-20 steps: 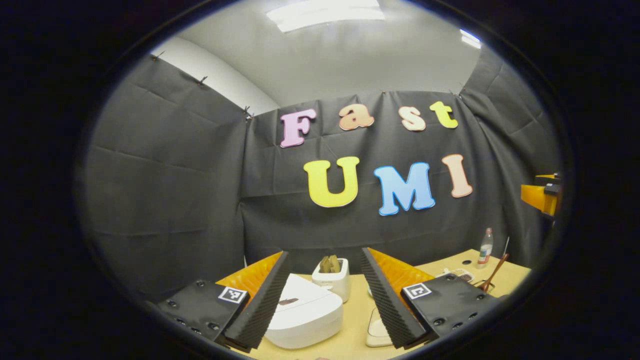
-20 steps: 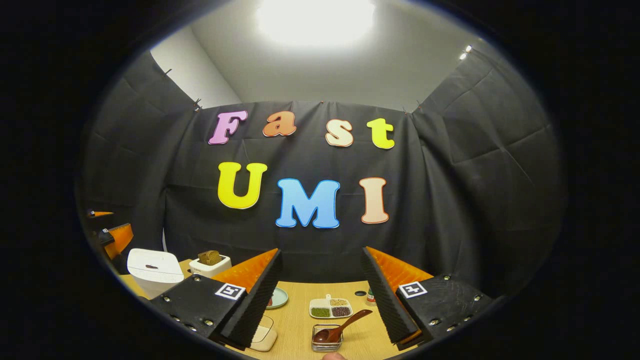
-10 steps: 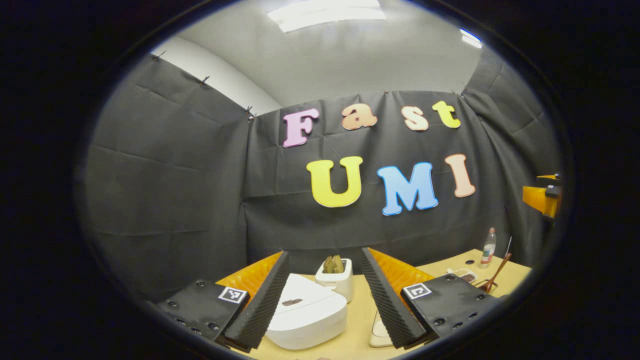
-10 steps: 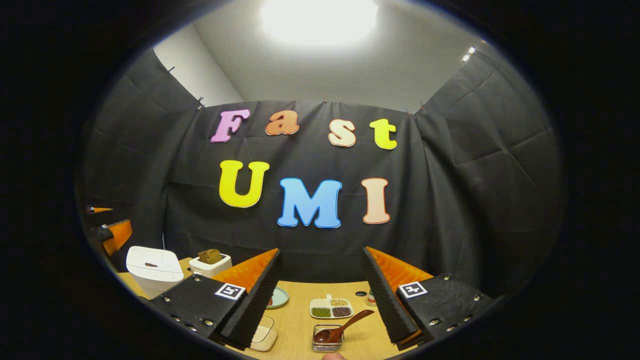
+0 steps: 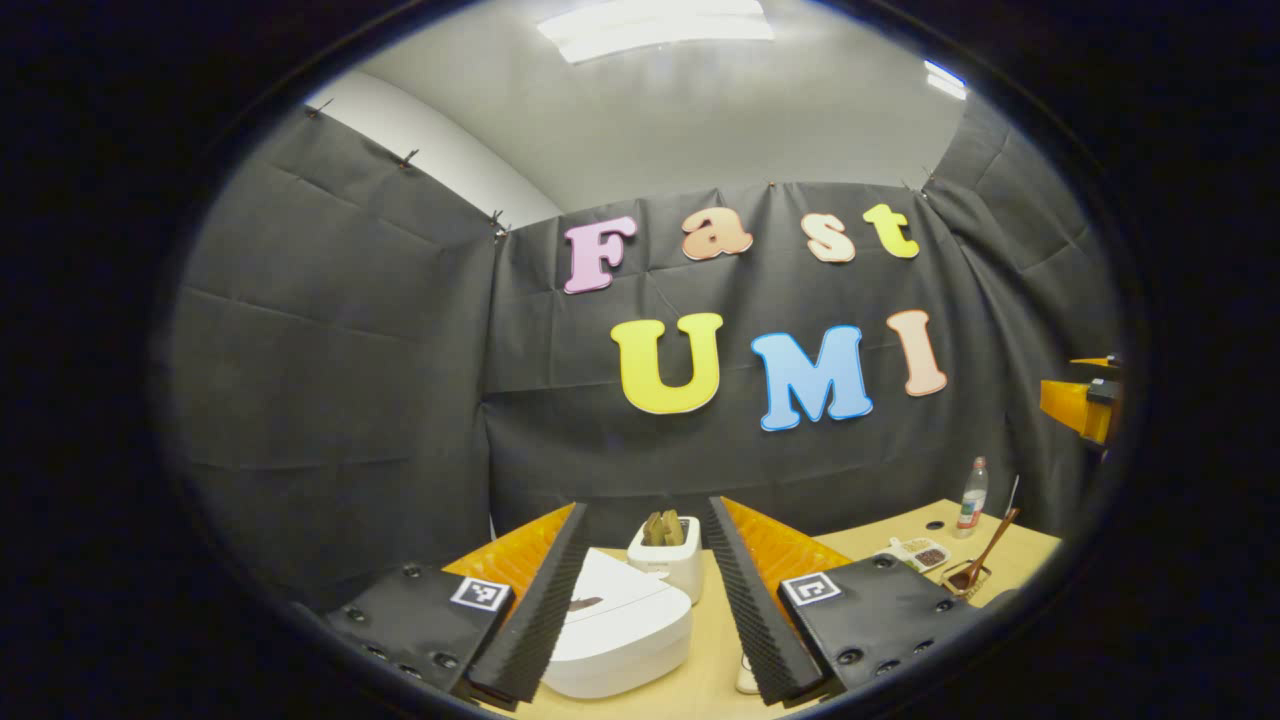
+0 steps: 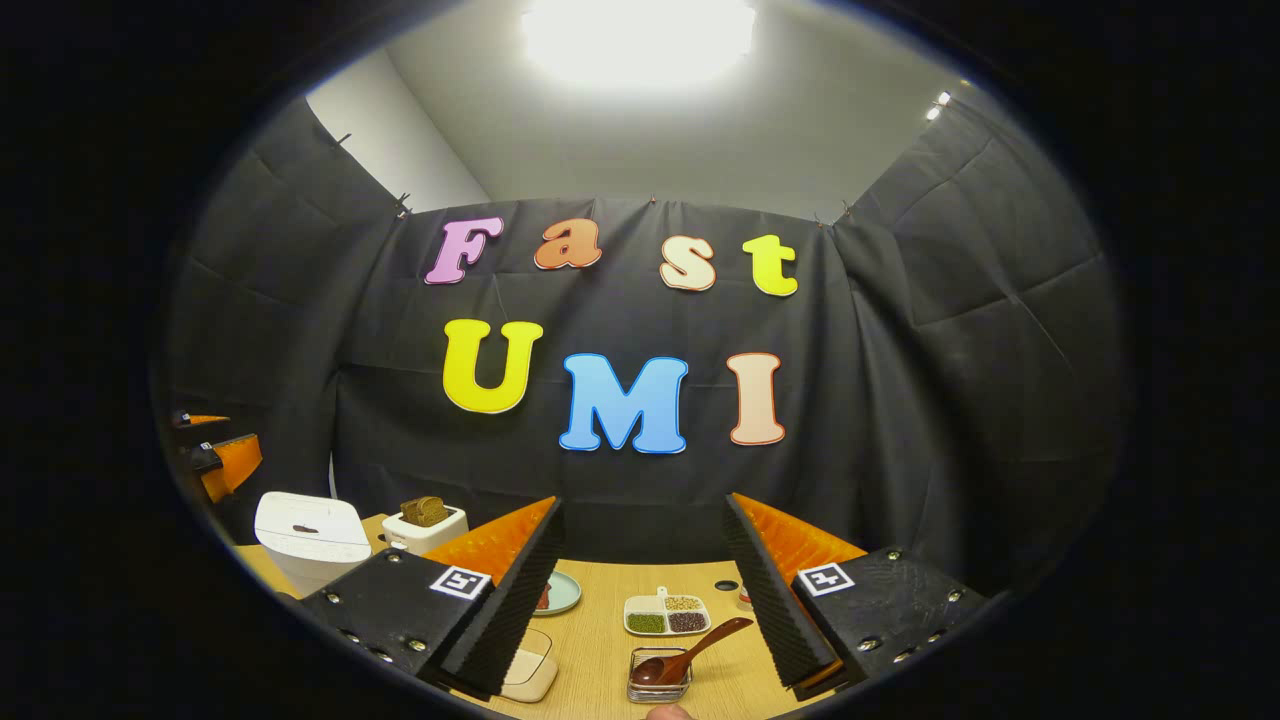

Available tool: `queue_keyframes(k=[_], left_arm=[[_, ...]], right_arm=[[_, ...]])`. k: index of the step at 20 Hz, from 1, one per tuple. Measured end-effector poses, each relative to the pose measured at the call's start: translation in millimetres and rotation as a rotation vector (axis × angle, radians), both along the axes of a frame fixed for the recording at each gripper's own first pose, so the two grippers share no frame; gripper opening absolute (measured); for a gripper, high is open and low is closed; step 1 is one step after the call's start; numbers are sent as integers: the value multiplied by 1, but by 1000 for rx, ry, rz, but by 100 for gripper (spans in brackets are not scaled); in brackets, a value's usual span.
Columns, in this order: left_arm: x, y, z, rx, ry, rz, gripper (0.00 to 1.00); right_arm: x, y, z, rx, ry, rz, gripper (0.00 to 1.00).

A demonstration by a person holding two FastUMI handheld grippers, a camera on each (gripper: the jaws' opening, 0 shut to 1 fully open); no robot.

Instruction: Close the left gripper, press the button to open the rice cooker; take a wooden spoon from the chopstick holder with the right hand, scoop a spoonful of rice and pour it into the rice cooker, then put the wooden spoon back into the chopstick holder.

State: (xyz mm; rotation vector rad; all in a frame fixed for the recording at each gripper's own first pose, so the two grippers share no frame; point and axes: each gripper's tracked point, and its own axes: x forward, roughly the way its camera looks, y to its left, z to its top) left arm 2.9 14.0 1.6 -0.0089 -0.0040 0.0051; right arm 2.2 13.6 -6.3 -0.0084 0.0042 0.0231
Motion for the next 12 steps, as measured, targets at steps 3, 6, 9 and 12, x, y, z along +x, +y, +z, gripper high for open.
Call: queue_keyframes(k=[3,6,9,12], left_arm=[[1,3,-4,0,12,4,79],[0,10,-4,4,13,26,49],[0,16,-6,23,15,53,28],[3,15,-9,1,32,27,12]], right_arm=[[0,0,0,-3,-3,4,96],[0,1,0,-1,-2,10,96],[0,3,0,-4,-4,17,96],[0,4,-2,-4,0,19,96]])
